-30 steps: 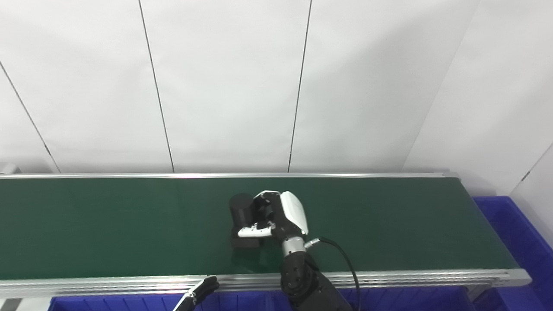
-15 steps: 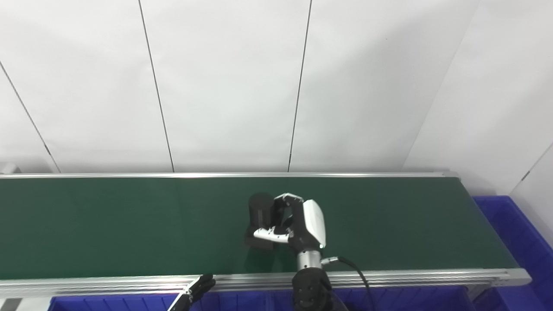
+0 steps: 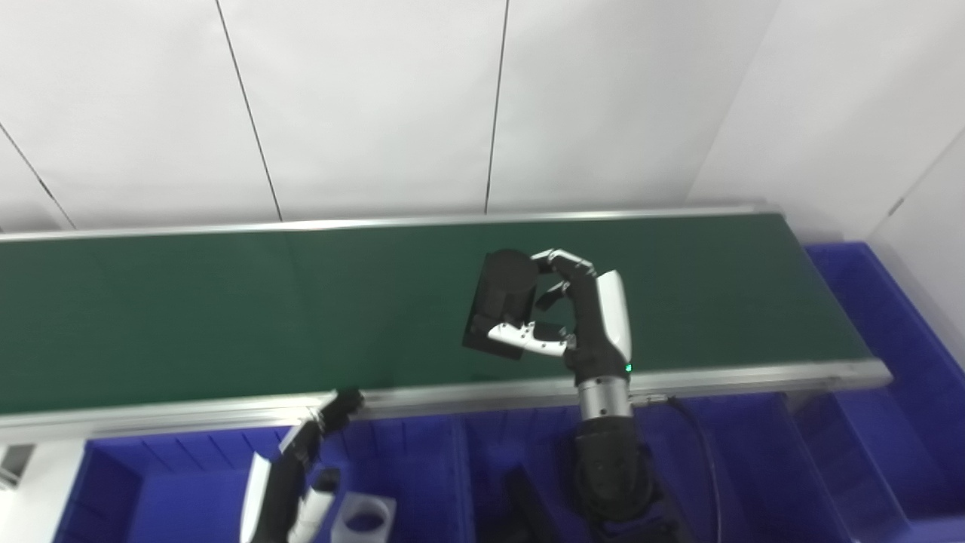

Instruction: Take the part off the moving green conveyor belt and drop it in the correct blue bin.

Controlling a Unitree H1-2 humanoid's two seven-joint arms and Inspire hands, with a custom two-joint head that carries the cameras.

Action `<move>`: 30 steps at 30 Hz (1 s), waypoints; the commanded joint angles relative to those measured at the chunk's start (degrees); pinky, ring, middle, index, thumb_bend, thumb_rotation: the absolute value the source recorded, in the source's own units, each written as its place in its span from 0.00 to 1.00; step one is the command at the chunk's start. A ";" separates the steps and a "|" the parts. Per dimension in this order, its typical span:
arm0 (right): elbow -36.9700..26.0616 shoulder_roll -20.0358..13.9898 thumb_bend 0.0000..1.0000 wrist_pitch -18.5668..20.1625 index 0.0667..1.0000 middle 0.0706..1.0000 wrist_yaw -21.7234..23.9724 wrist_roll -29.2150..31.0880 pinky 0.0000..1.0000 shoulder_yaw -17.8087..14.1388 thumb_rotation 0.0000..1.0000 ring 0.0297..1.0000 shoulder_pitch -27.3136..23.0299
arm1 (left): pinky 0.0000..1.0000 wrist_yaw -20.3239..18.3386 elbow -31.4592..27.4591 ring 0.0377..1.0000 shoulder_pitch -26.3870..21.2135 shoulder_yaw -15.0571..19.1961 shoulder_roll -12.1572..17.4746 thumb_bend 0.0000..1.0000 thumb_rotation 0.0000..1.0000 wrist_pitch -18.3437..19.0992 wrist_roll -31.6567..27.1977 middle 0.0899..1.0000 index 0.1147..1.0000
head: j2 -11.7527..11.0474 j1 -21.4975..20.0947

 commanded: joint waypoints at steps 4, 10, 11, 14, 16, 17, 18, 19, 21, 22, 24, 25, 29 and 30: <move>-8.17 -2.52 0.49 1.58 0.42 0.53 4.62 -1.38 0.34 -0.45 0.00 0.44 5.49 | 0.78 -2.39 -4.03 0.79 0.04 0.65 -1.69 0.76 1.00 -1.73 1.01 0.77 0.75 | 1.14 1.96; -10.01 -6.20 0.49 1.92 0.43 0.52 8.74 -3.23 0.34 -0.57 0.00 0.44 10.09 | 0.76 -3.24 -3.84 0.78 0.05 1.48 -3.78 0.77 1.00 -1.89 2.64 0.76 0.75 | 1.65 4.06; -10.18 -6.83 0.49 1.94 0.43 0.53 9.39 -3.45 0.33 -0.62 0.00 0.44 10.66 | 0.76 -3.24 -4.00 0.78 0.21 1.59 -4.13 0.77 1.00 -1.72 3.07 0.76 0.75 | 1.84 4.44; -10.58 -9.08 0.49 3.20 0.45 0.51 12.60 -5.15 0.33 -0.55 0.00 0.43 11.85 | 0.78 -3.58 -4.89 0.78 0.77 1.91 -5.22 0.77 1.00 -0.91 3.69 0.76 0.74 | 2.09 4.99; -11.16 -10.24 0.49 5.92 0.45 0.51 15.58 -7.25 0.34 -0.29 0.00 0.44 12.03 | 0.78 -3.58 -4.82 0.78 0.76 1.94 -5.53 0.76 1.00 -1.39 4.05 0.76 0.75 | 2.21 5.32; -11.48 -10.66 0.49 7.25 0.44 0.52 16.94 -8.26 0.34 -0.10 0.00 0.44 12.05 | 0.77 -3.39 -4.66 0.77 0.70 1.94 -5.61 0.75 1.00 -1.73 4.37 0.76 0.75 | 2.20 5.43; -11.73 -11.12 0.49 8.42 0.44 0.52 18.15 -9.24 0.34 0.17 0.00 0.44 12.05 | 0.76 -3.34 -4.55 0.77 0.68 1.96 -5.70 0.75 1.00 -1.93 4.52 0.75 0.75 | 2.09 5.62; -11.91 -11.36 0.49 9.09 0.44 0.53 18.89 -9.84 0.33 0.31 0.00 0.44 12.04 | 0.75 -3.34 -4.49 0.77 0.69 1.99 -5.77 0.74 1.00 -2.01 4.59 0.75 0.75 | 2.09 5.62; -11.63 -12.44 0.49 10.95 0.43 0.53 21.44 -11.74 0.33 1.12 0.00 0.44 11.68 | 0.75 -3.32 -4.67 0.77 0.85 2.13 -6.08 0.74 1.00 -1.92 4.81 0.75 0.75 | 2.10 5.86; -11.29 -12.76 0.49 12.48 0.43 0.52 23.03 -13.14 0.33 1.62 0.00 0.44 11.35 | 0.75 -3.38 -4.93 0.77 0.97 2.22 -6.27 0.74 1.00 -1.64 4.87 0.75 0.75 | 2.05 5.90; -10.61 -13.06 0.49 14.62 0.45 0.50 25.30 -15.23 0.33 2.45 0.00 0.43 10.74 | 0.75 -3.53 -5.16 0.77 1.04 2.34 -6.47 0.75 1.00 -1.44 4.92 0.75 0.74 | 1.98 6.08; -10.31 -13.14 0.50 15.33 0.48 0.47 26.11 -15.97 0.31 2.80 0.00 0.39 10.48 | 0.75 -3.59 -5.18 0.77 1.02 2.38 -6.50 0.75 1.00 -1.47 4.93 0.75 0.74 | 1.97 6.09; -8.65 -13.30 0.51 18.04 0.50 0.42 28.93 -19.38 0.28 4.56 0.00 0.35 8.96 | 0.75 -3.68 -5.24 0.77 1.01 2.70 -6.61 0.75 1.00 -1.36 5.22 0.75 0.75 | 2.12 6.04; -8.32 -13.35 0.51 19.23 0.50 0.42 29.87 -20.96 0.28 5.16 0.00 0.35 8.51 | 0.75 -3.77 -5.28 0.77 1.00 2.79 -6.57 0.75 1.00 -1.33 5.38 0.75 0.75 | 2.26 6.03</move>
